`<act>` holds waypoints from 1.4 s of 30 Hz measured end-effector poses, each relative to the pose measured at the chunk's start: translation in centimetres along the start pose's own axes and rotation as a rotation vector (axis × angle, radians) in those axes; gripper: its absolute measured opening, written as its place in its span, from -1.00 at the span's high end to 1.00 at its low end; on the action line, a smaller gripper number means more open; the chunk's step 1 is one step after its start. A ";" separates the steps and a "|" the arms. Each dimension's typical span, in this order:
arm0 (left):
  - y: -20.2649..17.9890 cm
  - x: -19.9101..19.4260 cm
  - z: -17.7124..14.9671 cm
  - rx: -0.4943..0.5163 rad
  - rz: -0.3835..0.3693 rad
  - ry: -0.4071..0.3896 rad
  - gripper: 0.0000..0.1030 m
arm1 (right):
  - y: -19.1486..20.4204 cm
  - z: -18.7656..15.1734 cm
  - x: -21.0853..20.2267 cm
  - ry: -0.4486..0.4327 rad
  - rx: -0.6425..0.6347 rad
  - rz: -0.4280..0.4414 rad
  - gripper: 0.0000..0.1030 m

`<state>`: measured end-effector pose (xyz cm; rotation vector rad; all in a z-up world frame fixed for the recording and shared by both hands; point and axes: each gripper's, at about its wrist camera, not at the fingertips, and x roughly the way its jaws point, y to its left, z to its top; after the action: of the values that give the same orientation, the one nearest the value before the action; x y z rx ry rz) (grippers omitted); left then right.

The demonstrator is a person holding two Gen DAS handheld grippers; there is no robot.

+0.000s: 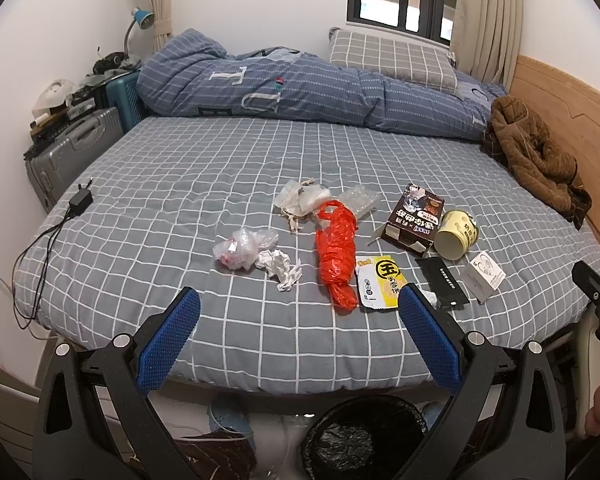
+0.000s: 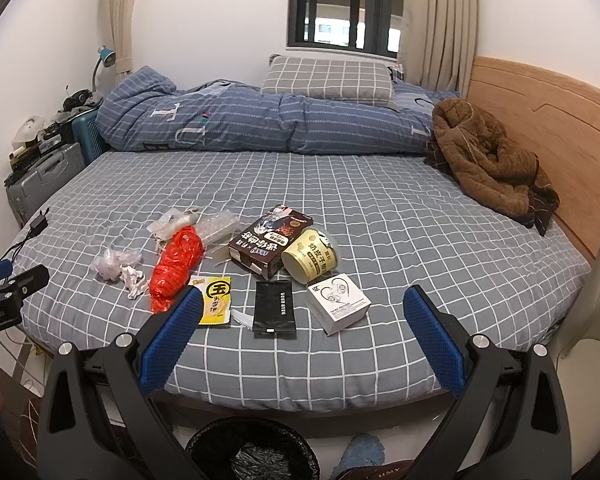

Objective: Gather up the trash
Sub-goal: 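Reach the left tool to the red plastic bag while the right tool approaches the white earphone card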

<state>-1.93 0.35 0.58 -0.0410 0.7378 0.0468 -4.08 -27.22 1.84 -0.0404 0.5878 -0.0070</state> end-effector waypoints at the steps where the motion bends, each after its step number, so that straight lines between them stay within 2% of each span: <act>1: 0.0 0.0 0.0 0.003 0.000 0.001 -0.89 | 0.1 0.0 0.0 -0.001 -0.004 0.002 -0.86; 9: -0.6 3.2 1.3 0.021 0.003 0.031 -0.89 | 0.0 0.7 2.8 0.016 -0.019 -0.003 -0.86; 17: -2.0 8.3 3.0 0.041 -0.004 0.075 -0.89 | -1.3 1.3 8.3 0.065 -0.029 -0.027 -0.86; 32: -4.5 18.7 3.8 0.078 -0.011 0.170 -0.89 | -5.3 -1.3 18.4 0.209 0.009 -0.070 -0.86; 42: -4.9 23.3 3.7 0.086 0.006 0.222 -0.89 | -5.8 -2.8 22.4 0.273 0.037 -0.069 -0.86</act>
<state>18.10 -3.64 -12.26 0.0386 0.9616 0.0168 13.04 -33.48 -12.69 -0.0241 0.8592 -0.0913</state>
